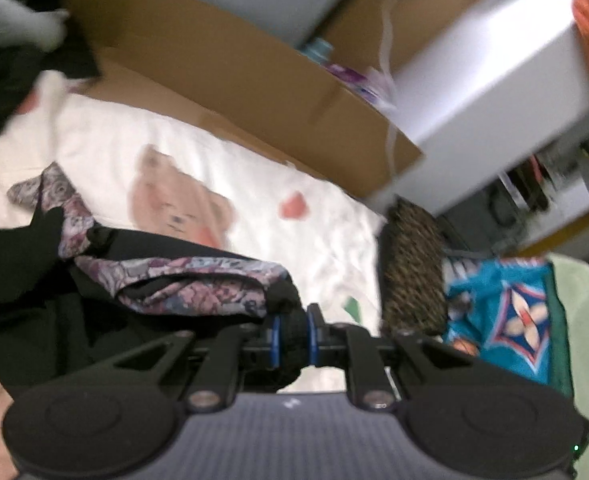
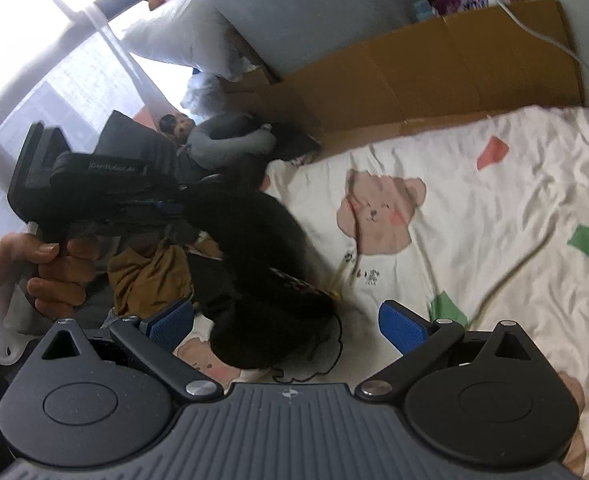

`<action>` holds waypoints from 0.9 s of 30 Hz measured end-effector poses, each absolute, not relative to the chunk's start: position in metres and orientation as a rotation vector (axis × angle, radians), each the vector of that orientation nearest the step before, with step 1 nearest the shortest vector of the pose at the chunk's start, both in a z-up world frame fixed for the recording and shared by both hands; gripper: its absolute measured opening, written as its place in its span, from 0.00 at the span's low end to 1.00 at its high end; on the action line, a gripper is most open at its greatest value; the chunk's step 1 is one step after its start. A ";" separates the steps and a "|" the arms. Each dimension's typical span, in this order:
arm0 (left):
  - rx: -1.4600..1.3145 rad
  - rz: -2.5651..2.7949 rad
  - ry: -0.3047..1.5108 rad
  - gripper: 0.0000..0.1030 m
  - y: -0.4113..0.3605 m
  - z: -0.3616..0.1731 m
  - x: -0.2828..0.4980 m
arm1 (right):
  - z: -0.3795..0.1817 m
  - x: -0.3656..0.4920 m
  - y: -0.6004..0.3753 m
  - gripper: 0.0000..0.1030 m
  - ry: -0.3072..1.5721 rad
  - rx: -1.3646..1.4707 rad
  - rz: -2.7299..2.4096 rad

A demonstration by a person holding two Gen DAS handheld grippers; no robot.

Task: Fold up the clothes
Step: 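Lift the black garment with the left tool and carry it over the duvet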

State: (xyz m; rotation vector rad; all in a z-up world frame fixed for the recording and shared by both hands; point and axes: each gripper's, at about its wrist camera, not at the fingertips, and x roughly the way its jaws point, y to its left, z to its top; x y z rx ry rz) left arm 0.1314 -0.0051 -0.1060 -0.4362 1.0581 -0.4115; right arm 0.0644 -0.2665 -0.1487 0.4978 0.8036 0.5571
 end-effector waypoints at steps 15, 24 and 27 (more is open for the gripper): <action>-0.336 -0.705 1.082 0.13 -0.092 -0.070 0.113 | -0.158 0.072 -0.279 0.97 0.670 0.489 0.578; -0.290 -0.821 1.062 0.13 -0.141 -0.047 0.105 | -0.166 0.063 -0.292 0.42 0.661 0.524 0.637; -0.286 -0.828 1.048 0.13 -0.150 -0.043 0.106 | -0.165 0.058 -0.300 0.21 0.653 0.558 0.628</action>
